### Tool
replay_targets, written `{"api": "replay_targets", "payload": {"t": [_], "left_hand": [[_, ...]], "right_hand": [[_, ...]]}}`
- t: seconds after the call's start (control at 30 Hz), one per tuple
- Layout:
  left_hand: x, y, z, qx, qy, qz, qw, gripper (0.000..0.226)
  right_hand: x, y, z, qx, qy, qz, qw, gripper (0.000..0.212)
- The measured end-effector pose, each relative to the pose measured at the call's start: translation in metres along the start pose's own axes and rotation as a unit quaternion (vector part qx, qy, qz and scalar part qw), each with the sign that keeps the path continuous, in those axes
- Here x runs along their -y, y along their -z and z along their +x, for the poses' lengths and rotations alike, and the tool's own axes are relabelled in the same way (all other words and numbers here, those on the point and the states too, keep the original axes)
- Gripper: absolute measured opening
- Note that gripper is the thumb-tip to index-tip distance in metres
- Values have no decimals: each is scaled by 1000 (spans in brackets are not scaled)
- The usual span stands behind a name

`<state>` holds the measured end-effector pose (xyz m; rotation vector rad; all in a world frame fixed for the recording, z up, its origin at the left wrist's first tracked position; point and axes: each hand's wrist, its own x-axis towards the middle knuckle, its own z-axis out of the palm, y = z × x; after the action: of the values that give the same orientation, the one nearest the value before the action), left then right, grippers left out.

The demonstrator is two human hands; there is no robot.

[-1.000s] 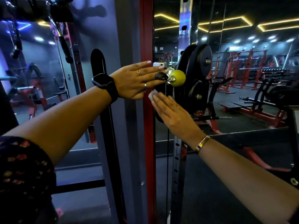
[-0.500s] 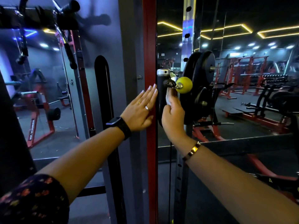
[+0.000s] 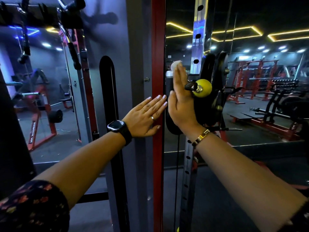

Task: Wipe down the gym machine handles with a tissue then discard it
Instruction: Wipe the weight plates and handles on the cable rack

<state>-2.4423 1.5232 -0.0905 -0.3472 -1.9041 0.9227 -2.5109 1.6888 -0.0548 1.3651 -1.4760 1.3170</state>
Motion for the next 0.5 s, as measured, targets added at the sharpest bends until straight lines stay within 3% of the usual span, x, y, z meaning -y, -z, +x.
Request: {"api": "replay_targets", "payload": {"t": [0.13, 0.27, 0.4, 0.5], "left_hand": [[3, -3, 0, 11, -12, 10, 1000, 68], [5, -4, 1, 29, -24, 17, 999, 64], [8, -3, 0, -8, -31, 21, 999, 66], [9, -2, 0, -5, -39, 29, 999, 67]], "right_hand": [[-4, 4, 4, 29, 104, -103, 989, 53], [-2, 1, 26, 29, 149, -199, 968, 47], [-12, 4, 7, 19, 157, -164, 974, 48], [-7, -1, 3, 8, 117, -105, 988, 49]]}}
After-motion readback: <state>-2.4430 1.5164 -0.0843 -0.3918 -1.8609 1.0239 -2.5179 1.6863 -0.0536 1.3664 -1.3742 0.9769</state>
